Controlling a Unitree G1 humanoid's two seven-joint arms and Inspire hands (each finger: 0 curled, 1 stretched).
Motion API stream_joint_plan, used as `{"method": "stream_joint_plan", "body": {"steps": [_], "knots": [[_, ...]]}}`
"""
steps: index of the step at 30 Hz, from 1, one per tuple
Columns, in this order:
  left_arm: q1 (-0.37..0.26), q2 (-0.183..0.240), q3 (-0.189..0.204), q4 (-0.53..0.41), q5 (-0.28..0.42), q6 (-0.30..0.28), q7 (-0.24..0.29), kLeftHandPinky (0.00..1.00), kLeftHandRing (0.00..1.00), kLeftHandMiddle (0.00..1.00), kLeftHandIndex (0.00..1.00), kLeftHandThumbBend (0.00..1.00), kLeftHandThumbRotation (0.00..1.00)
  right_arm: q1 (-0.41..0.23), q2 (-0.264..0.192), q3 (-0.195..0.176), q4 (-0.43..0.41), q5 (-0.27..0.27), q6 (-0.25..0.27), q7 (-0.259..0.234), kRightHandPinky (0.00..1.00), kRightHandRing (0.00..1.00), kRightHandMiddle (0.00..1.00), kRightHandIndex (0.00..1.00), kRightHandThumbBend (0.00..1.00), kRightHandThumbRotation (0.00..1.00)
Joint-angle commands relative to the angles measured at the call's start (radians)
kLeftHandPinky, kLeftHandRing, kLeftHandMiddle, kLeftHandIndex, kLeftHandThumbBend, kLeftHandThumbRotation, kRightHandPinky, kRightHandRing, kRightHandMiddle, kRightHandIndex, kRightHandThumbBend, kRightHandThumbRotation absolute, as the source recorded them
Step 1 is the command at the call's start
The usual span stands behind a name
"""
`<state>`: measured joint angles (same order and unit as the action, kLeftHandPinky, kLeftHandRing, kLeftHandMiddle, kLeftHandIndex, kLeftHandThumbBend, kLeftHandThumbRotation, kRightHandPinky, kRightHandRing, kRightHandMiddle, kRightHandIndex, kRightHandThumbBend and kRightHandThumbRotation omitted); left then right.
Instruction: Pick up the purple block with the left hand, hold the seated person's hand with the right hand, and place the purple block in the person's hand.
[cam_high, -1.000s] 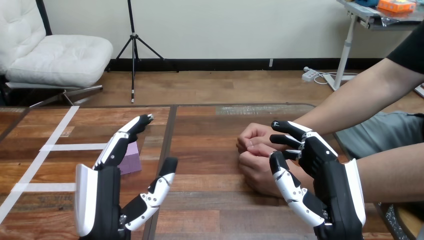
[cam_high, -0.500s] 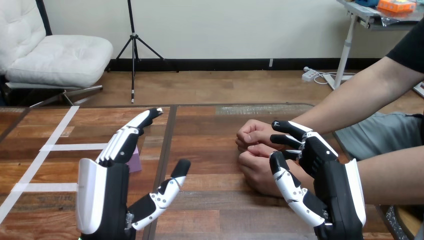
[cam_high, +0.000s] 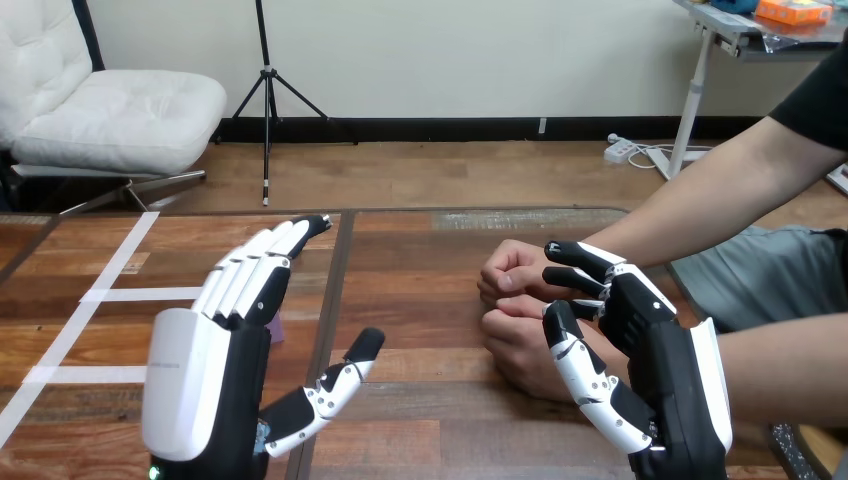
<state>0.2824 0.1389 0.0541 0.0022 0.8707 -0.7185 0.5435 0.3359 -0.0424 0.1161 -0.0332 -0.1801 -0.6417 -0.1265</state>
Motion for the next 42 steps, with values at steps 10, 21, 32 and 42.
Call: {"method": "stream_joint_plan", "body": {"steps": [10,21,32,42], "knots": [[-0.042,0.057,-0.017,-0.085,0.039,0.126,-0.005,0.9,0.89,0.89,0.87,0.61,0.41,-0.043,0.01,-0.016,0.001,-0.005,-0.023,-0.008,0.61,0.74,0.78,0.72,0.37,0.44],[-0.07,0.094,-0.017,-0.075,0.056,0.186,0.021,0.88,0.88,0.88,0.85,0.62,0.33,-0.041,0.007,-0.021,-0.001,0.015,-0.021,0.001,0.6,0.73,0.78,0.72,0.37,0.45],[-0.082,0.123,-0.016,-0.075,0.074,0.246,0.045,0.89,0.89,0.89,0.87,0.62,0.32,-0.042,0.002,-0.027,0.003,0.025,-0.025,0.009,0.6,0.73,0.77,0.71,0.37,0.45],[-0.09,0.14,-0.022,-0.07,0.086,0.288,0.066,0.89,0.89,0.89,0.88,0.62,0.33,-0.043,0.001,-0.028,0.005,0.03,-0.023,0.017,0.61,0.73,0.77,0.71,0.37,0.44]]}}
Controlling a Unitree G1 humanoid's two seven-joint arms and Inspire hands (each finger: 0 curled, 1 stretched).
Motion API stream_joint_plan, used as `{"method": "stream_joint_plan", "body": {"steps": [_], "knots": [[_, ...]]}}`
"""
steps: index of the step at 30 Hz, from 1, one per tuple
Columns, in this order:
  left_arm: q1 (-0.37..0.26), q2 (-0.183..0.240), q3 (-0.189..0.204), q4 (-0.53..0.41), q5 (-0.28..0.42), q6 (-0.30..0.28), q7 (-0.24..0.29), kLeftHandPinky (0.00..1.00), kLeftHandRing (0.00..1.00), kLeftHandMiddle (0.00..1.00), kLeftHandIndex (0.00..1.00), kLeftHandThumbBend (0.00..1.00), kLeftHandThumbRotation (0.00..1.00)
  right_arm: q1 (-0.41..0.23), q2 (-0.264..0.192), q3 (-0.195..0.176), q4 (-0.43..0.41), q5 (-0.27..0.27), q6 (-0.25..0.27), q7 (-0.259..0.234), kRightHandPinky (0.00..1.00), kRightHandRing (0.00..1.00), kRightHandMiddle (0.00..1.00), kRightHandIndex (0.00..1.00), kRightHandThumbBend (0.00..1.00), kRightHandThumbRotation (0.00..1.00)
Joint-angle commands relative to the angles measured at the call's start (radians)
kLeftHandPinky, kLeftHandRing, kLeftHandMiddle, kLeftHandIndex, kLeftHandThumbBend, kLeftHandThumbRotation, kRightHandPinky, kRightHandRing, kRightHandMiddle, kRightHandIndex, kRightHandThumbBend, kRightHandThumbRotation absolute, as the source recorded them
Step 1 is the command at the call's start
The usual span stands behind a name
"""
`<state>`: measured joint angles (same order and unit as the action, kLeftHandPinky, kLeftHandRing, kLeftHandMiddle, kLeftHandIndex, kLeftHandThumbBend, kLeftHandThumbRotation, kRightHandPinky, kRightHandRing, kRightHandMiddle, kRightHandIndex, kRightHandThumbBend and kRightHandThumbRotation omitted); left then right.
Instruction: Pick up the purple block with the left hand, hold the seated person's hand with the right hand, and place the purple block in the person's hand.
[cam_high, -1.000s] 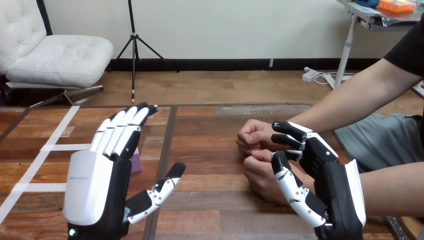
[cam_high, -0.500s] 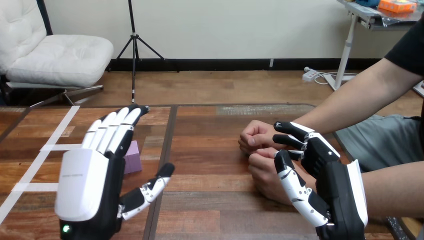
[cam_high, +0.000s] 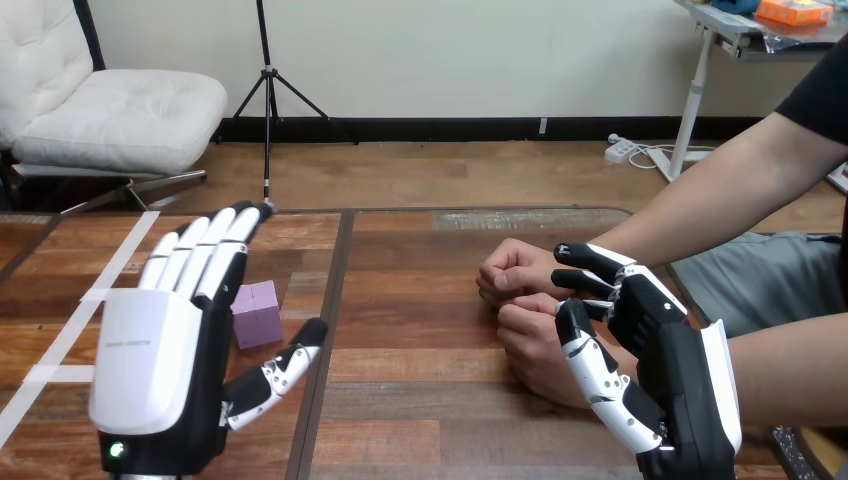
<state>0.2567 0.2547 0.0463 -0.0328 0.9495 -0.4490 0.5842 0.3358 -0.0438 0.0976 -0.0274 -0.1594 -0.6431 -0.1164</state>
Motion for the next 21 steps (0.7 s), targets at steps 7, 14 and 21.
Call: {"method": "stream_joint_plan", "body": {"steps": [7,14,21], "knots": [[-0.068,0.028,-0.018,-0.036,0.004,0.058,0.011,0.89,0.9,0.9,0.89,0.61,0.34,-0.045,0.002,-0.012,0.0,0.011,-0.02,0.012,0.61,0.74,0.77,0.72,0.37,0.44],[-0.084,0.039,-0.022,-0.02,0.003,0.096,0.004,0.9,0.91,0.91,0.89,0.6,0.36,-0.05,0.001,-0.013,0.007,0.013,-0.026,0.015,0.6,0.73,0.77,0.71,0.38,0.44],[-0.106,0.055,-0.027,0.01,0.0,0.121,0.015,0.9,0.9,0.91,0.89,0.6,0.36,-0.054,0.0,-0.016,0.014,0.016,-0.032,0.018,0.61,0.74,0.77,0.71,0.37,0.43]]}}
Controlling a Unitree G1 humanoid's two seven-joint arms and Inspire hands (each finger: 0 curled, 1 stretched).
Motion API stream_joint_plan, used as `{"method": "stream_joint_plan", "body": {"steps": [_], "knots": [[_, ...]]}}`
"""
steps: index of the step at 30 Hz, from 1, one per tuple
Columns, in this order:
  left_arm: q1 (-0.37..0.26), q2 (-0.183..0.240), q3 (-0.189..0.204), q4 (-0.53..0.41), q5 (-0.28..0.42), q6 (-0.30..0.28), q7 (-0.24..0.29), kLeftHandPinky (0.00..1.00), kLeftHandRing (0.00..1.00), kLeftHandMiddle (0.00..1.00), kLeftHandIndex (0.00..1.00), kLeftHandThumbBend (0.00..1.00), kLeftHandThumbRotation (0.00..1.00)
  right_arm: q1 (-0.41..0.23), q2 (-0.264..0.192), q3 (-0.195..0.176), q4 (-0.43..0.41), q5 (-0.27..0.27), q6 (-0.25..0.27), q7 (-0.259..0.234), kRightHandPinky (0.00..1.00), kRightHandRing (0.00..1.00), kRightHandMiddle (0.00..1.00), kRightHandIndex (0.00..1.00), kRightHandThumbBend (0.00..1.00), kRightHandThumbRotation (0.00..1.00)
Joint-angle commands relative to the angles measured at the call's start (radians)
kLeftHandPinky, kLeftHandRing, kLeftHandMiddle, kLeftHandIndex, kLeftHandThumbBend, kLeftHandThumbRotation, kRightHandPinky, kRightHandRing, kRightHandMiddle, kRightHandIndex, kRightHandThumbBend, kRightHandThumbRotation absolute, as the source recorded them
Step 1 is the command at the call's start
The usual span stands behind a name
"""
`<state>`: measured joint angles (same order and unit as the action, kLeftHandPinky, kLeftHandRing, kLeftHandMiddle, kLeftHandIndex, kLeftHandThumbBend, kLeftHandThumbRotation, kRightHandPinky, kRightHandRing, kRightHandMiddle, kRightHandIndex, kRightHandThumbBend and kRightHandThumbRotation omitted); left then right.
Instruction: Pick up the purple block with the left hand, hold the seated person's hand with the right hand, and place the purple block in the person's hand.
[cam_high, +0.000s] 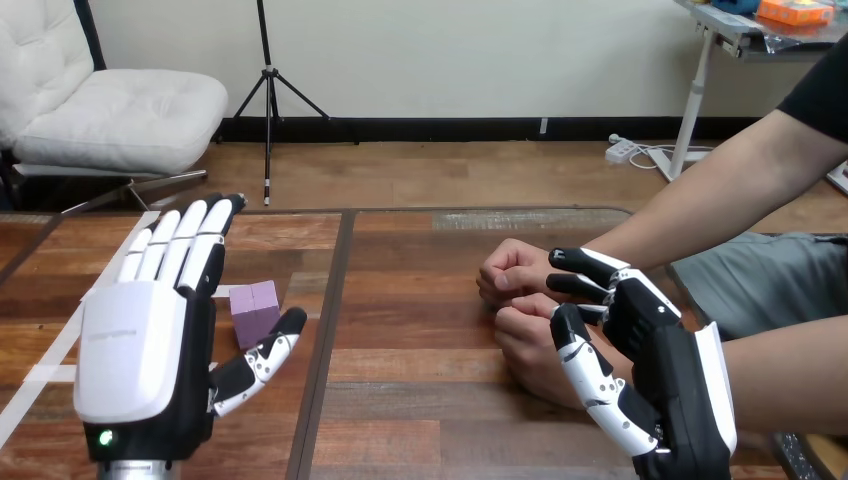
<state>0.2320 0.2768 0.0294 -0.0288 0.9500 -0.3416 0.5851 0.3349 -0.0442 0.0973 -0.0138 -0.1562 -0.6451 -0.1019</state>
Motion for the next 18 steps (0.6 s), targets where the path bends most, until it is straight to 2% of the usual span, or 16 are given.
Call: {"method": "stream_joint_plan", "body": {"steps": [1,18], "knots": [[-0.084,0.035,-0.012,0.009,-0.003,0.016,0.015,0.9,0.9,0.91,0.89,0.6,0.36,-0.054,0.0,-0.016,0.002,0.013,-0.031,0.004,0.61,0.74,0.77,0.71,0.37,0.43],[-0.146,0.074,-0.026,0.09,-0.045,0.054,-0.009,0.93,0.92,0.92,0.91,0.61,0.42,-0.058,0.002,-0.02,-0.001,0.016,-0.025,0.007,0.6,0.74,0.78,0.71,0.38,0.43]]}}
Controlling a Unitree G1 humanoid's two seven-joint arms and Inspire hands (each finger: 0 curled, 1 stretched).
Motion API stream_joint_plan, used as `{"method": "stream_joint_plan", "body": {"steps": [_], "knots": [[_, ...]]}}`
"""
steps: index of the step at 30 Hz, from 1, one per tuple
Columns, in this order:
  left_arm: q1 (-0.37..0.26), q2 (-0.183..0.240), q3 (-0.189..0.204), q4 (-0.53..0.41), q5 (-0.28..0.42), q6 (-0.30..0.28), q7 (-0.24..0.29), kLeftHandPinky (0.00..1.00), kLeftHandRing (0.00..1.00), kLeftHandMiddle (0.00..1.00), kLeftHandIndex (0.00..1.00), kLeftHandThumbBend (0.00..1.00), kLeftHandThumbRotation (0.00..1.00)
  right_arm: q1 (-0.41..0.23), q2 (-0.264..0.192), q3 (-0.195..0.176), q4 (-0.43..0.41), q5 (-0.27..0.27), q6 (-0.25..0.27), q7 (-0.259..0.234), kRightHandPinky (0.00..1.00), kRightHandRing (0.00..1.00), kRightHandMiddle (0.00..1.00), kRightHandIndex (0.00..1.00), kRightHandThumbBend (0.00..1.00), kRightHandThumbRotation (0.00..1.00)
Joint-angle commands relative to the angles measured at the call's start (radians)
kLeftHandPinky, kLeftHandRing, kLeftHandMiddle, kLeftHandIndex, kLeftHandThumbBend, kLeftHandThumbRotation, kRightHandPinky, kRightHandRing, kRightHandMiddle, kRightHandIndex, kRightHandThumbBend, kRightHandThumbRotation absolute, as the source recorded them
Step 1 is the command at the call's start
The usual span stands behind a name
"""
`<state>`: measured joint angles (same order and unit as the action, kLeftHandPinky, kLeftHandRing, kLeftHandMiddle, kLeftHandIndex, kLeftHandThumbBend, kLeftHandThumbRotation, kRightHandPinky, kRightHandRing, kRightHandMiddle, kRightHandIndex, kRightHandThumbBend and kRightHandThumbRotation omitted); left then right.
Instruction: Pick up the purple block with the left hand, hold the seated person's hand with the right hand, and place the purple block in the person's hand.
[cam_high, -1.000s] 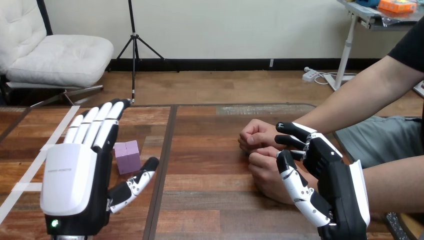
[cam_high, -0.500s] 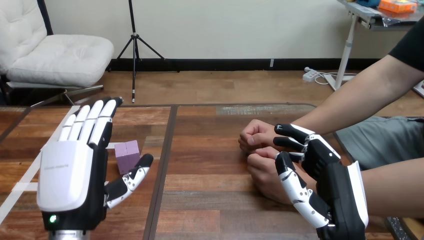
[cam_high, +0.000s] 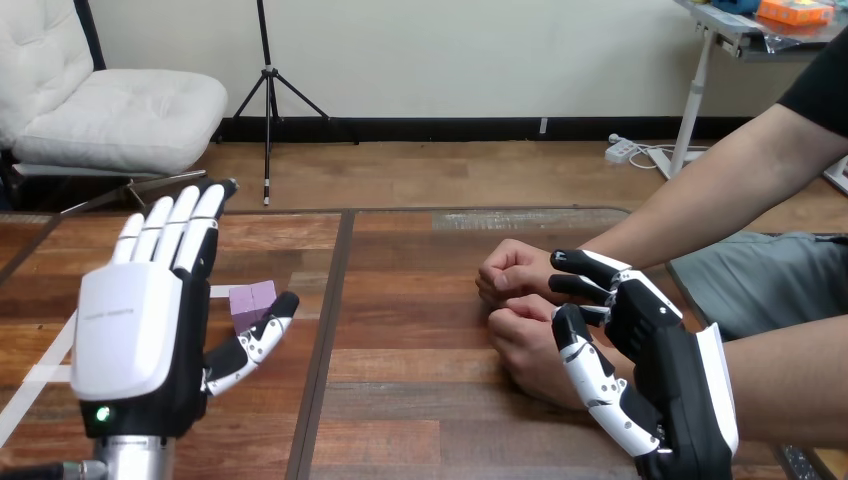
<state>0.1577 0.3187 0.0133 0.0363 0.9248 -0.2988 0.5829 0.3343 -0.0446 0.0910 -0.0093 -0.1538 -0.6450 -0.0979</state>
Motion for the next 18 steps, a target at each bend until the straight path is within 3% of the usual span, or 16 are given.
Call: {"method": "stream_joint_plan", "body": {"steps": [1,18], "knots": [[-0.074,0.034,-0.011,0.028,-0.022,0.012,-0.008,0.93,0.92,0.92,0.91,0.62,0.42,-0.058,0.002,-0.014,-0.005,0.015,-0.026,0.005,0.6,0.74,0.78,0.71,0.38,0.43],[-0.149,0.072,-0.026,0.128,-0.095,0.002,-0.054,0.94,0.93,0.93,0.93,0.64,0.45,-0.061,0.0,-0.019,-0.001,0.015,-0.027,0.014,0.62,0.74,0.77,0.71,0.38,0.43]]}}
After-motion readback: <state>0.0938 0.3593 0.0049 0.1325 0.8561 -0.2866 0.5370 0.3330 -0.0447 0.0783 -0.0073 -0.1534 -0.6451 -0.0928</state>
